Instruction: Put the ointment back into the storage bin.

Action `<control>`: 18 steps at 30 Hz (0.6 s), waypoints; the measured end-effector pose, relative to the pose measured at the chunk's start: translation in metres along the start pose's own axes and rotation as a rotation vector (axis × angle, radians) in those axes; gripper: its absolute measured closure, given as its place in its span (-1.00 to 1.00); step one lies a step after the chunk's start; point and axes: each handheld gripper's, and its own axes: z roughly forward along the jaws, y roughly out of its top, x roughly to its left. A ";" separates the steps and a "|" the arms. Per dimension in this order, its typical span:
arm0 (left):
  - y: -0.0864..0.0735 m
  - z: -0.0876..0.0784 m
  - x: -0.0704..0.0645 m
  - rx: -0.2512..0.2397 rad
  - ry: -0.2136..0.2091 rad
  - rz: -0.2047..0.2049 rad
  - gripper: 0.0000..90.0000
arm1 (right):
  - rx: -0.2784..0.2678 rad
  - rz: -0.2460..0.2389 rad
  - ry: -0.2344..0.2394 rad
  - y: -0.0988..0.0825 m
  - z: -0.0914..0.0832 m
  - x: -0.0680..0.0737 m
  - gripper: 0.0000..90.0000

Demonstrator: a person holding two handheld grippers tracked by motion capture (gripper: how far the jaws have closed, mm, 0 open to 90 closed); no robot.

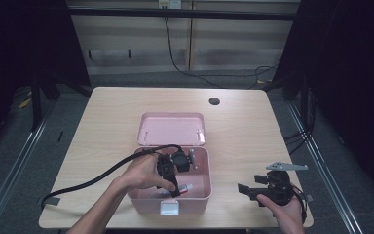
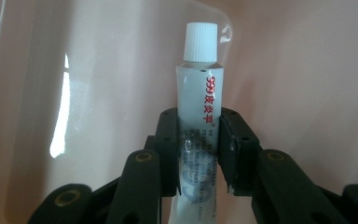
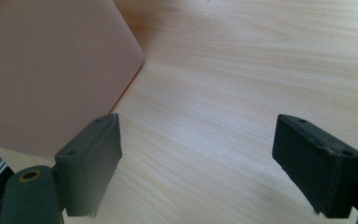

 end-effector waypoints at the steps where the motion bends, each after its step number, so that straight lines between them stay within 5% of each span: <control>1: 0.000 0.001 0.000 -0.004 -0.001 -0.003 0.57 | 0.000 0.001 -0.001 0.000 0.000 0.000 -0.65; 18: 0.007 0.028 0.007 0.046 -0.024 -0.006 0.57 | -0.004 -0.001 -0.005 0.000 -0.001 -0.001 -0.65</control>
